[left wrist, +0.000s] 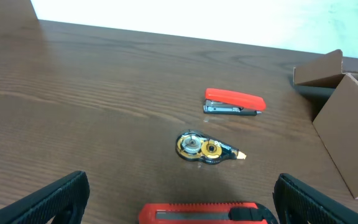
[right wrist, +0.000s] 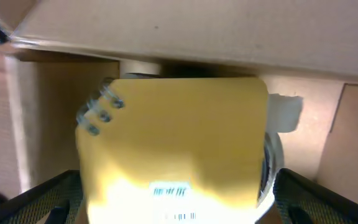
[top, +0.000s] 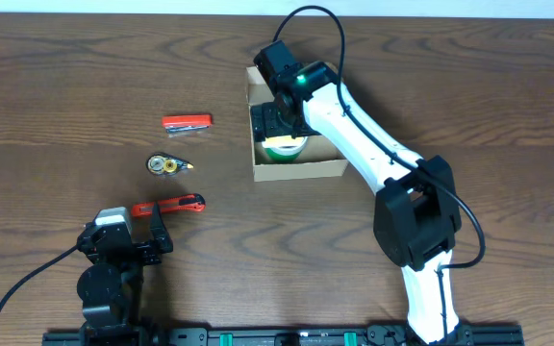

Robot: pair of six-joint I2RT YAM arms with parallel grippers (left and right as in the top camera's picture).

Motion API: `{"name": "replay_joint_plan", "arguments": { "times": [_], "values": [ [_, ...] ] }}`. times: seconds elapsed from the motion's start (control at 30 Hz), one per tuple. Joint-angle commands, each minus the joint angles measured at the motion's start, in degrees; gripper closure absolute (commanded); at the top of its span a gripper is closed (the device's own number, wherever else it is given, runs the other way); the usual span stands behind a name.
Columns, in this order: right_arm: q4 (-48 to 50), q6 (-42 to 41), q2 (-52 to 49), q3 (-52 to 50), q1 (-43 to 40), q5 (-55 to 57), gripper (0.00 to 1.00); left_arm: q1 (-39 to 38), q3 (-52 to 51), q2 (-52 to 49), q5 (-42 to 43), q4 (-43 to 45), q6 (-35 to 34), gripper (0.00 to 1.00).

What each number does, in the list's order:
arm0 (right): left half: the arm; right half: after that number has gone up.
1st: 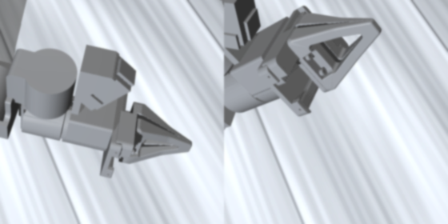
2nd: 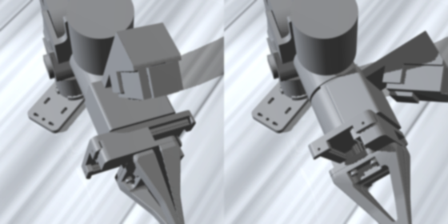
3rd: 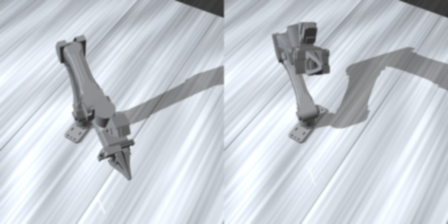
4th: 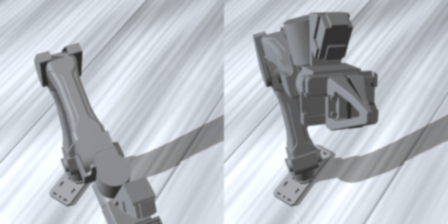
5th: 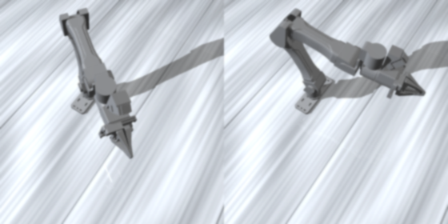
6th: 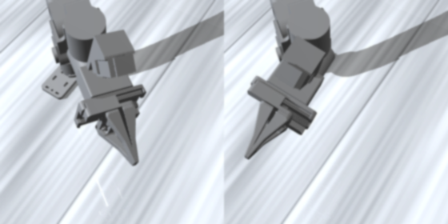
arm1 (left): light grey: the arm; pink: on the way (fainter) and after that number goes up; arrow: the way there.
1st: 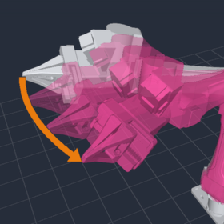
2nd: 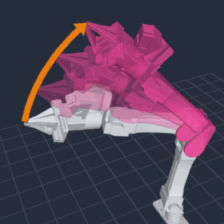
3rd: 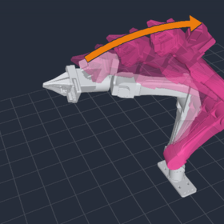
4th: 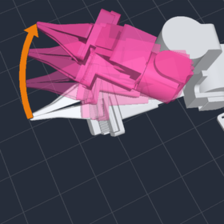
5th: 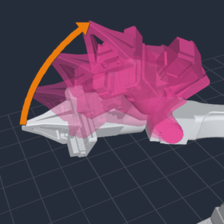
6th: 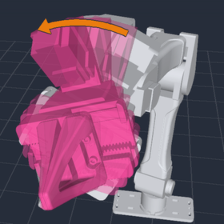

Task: Pack container
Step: 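Lift the right gripper out of the box and move it aside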

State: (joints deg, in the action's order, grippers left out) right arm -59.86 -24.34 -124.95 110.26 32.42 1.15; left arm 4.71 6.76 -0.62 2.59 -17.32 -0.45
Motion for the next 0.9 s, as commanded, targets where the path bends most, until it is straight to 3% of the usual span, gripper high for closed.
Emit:
{"name": "replay_joint_plan", "arguments": {
  "times": [0.0,0.27,0.57,0.7,0.87],
  "values": [
    [-1.05,4.39,7.48,4.28,-0.39,-1.05,0.01,-0.24,-1.46,0.33,-0.22,-0.15,-0.85,0.05],
    [-6.93,12.52,19.89,4.81,-5.57,-7.58,0.01,-0.24,-1.46,0.33,-0.20,-0.15,-0.83,0.05],
    [-16.31,19.54,29.68,2.56,-18.29,-7.41,0.01,-0.24,-1.46,0.33,-0.20,-0.15,-0.85,0.05],
    [-13.40,23.89,36.22,-4.96,-23.76,-10.16,0.01,-0.24,-1.46,0.33,-0.22,-0.15,-0.85,0.05],
    [-7.52,34.93,46.18,-18.97,-26.14,-15.65,0.01,-0.24,-1.46,0.33,-0.24,-0.15,-0.83,0.05]
  ]
}}
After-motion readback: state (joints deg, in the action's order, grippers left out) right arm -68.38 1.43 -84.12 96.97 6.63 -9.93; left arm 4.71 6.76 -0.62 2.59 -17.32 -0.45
